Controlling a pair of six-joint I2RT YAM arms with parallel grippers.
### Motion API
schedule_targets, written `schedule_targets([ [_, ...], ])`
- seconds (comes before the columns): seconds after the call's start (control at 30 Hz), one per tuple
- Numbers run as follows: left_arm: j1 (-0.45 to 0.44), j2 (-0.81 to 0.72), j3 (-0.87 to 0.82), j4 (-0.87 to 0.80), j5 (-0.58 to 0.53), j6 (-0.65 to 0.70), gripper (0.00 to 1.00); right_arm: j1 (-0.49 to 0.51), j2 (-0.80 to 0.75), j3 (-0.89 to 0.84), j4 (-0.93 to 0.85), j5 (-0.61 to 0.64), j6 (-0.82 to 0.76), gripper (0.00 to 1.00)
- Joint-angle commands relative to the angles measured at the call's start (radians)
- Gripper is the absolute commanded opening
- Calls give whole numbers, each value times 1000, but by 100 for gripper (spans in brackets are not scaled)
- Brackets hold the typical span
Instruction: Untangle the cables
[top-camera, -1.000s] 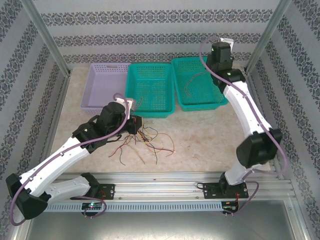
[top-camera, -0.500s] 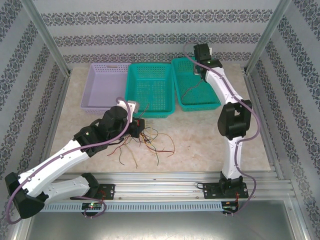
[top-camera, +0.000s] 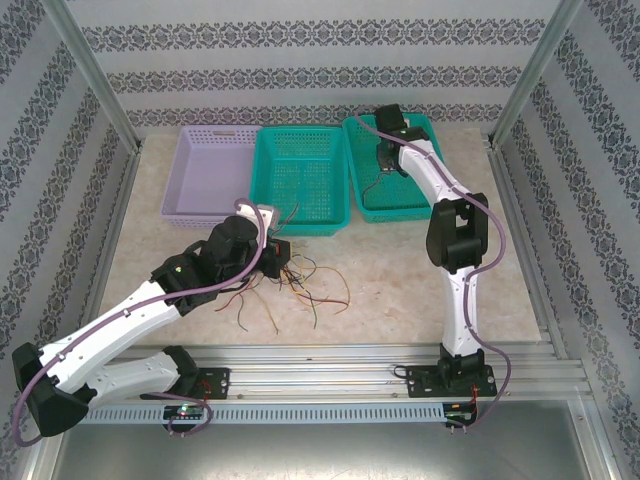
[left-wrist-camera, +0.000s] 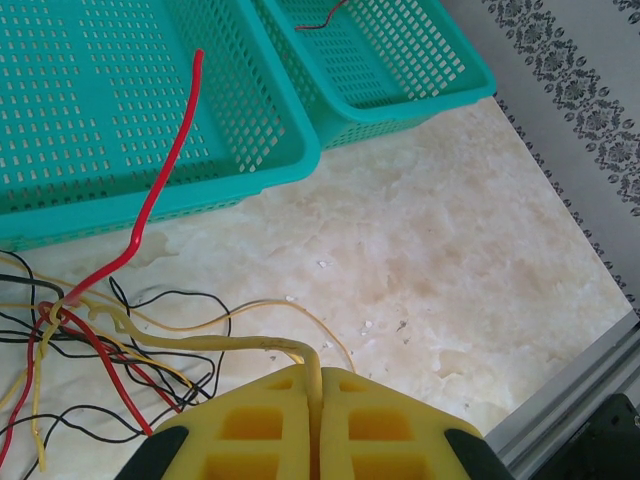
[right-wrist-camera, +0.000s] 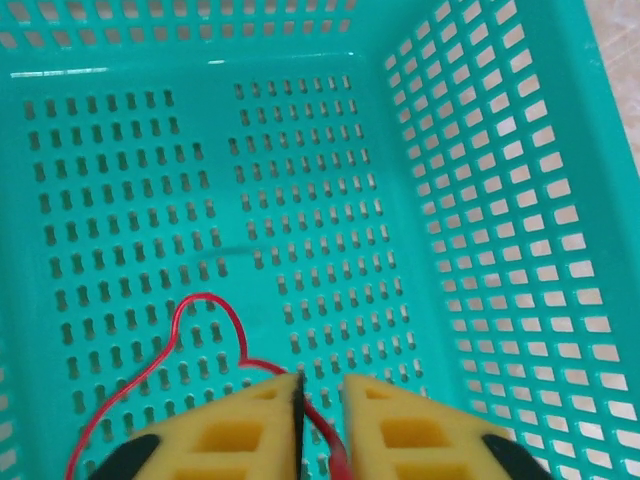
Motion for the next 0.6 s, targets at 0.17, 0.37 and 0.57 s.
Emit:
schedule_targets([
  [0.17, -16, -16, -2, 29, -15, -13, 0, -2, -32, 31, -56, -52, 8, 30],
  [0.37, -16, -15, 0, 29, -15, -15, 0, -1, -94, 6, -66, -67, 19, 45],
  [0.57, -17, -13, 0, 42, -10, -25, 0, 17, -252, -70, -31, -134, 49, 50],
])
